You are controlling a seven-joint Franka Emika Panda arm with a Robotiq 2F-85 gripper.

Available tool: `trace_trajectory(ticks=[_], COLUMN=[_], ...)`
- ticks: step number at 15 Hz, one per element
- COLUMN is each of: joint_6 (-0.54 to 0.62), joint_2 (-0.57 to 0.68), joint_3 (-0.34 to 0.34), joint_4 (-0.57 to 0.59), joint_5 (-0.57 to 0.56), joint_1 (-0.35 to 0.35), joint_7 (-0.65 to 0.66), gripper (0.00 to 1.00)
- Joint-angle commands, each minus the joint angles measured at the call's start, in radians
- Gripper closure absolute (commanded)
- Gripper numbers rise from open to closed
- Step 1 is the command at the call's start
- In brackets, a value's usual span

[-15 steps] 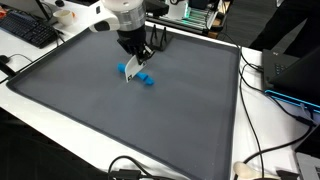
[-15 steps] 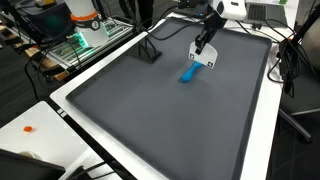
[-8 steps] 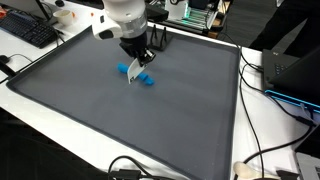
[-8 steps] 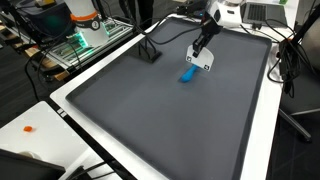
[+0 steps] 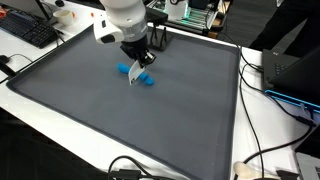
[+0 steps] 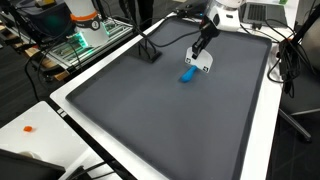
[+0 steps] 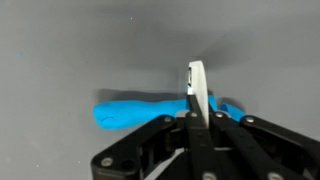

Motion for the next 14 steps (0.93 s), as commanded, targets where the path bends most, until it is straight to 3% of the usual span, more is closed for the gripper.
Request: trace_trajectory(ticks=[1, 14], joint_6=[0.023, 0.017], joint_2=[0.028, 0.029], joint_3=[0.000, 0.016], joint_4=[-0.006, -0.001], joint_5=[0.006, 0.081], joint_1=[-0.007, -0.037], joint_7=[-0.022, -0.084], gripper=[0.99, 0.99])
